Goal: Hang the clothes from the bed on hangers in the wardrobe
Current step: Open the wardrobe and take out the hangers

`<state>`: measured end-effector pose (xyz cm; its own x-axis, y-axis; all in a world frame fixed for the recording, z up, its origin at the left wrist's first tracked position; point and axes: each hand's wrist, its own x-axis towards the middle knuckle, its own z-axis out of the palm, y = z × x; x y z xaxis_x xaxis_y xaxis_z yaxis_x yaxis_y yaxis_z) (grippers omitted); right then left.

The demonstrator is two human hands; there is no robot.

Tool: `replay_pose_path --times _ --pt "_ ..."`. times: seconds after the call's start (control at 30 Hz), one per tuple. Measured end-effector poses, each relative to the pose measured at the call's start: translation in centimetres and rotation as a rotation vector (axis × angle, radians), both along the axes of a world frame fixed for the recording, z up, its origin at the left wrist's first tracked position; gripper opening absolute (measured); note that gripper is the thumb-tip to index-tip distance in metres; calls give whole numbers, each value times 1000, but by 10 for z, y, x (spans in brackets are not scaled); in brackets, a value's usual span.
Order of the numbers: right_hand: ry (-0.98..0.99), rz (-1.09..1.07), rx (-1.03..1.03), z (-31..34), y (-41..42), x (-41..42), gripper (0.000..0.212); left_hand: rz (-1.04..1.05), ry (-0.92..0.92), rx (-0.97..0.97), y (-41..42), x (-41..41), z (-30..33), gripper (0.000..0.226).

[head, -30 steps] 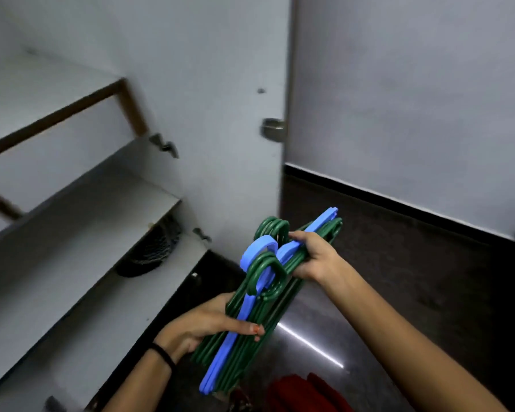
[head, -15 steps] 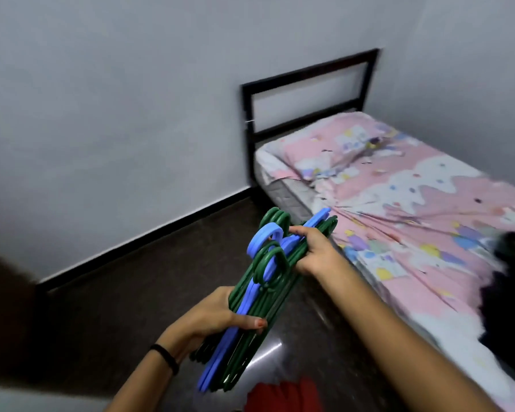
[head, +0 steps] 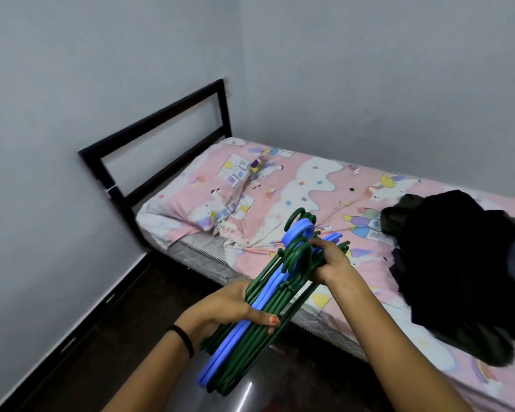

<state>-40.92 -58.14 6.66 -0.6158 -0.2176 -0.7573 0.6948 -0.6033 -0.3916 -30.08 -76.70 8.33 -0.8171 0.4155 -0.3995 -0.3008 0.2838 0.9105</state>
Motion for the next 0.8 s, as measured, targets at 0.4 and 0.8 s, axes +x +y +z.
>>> replay_pose_path --times 0.4,0.8 --pt "-114 -247 111 -29 25 -142 12 -257 -20 -261 -16 -211 -47 25" --pt "-261 -384 0 -112 110 -369 14 -471 -194 -369 67 -474 -104 31"
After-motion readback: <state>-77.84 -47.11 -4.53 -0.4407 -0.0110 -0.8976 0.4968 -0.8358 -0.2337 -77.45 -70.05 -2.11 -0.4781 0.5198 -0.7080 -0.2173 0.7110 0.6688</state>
